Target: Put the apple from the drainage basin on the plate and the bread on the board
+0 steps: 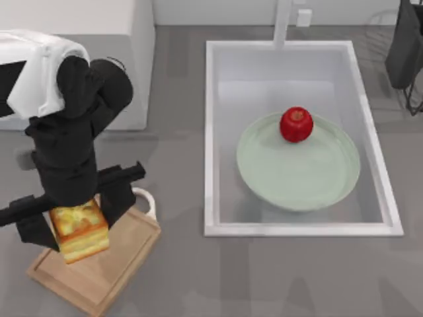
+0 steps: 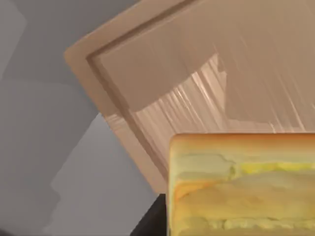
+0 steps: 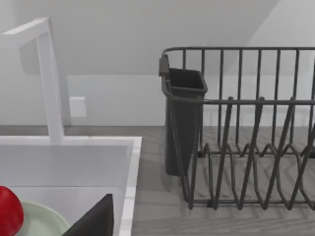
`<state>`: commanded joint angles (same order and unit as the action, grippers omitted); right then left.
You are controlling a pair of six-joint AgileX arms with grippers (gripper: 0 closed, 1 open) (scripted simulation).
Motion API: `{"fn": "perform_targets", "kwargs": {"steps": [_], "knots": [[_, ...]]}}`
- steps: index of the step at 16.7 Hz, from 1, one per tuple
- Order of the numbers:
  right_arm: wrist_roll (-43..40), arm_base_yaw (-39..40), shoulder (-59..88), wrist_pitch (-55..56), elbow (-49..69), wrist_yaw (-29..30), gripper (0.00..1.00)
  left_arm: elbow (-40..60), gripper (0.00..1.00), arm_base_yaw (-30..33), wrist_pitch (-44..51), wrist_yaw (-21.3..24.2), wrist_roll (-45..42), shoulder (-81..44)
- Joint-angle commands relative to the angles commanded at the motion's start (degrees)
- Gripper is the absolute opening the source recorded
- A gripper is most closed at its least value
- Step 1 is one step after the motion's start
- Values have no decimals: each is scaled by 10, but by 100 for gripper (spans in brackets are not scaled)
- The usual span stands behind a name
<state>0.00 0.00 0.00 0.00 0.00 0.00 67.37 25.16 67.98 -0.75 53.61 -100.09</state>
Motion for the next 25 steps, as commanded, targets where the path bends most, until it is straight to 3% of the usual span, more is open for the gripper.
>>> {"fn": "perform_targets", "kwargs": {"steps": [6, 11, 15, 25], "knots": [[0, 0, 0, 0, 0, 0, 100, -13, 0, 19, -38, 6, 355, 0], [0, 0, 0, 0, 0, 0, 100, -14, 0, 1, -82, 5, 545, 17], [0, 0, 0, 0, 0, 0, 100, -13, 0, -8, -96, 4, 594, 22], [0, 0, 0, 0, 0, 0, 100, -35, 0, -6, -132, 4, 592, 7]]}}
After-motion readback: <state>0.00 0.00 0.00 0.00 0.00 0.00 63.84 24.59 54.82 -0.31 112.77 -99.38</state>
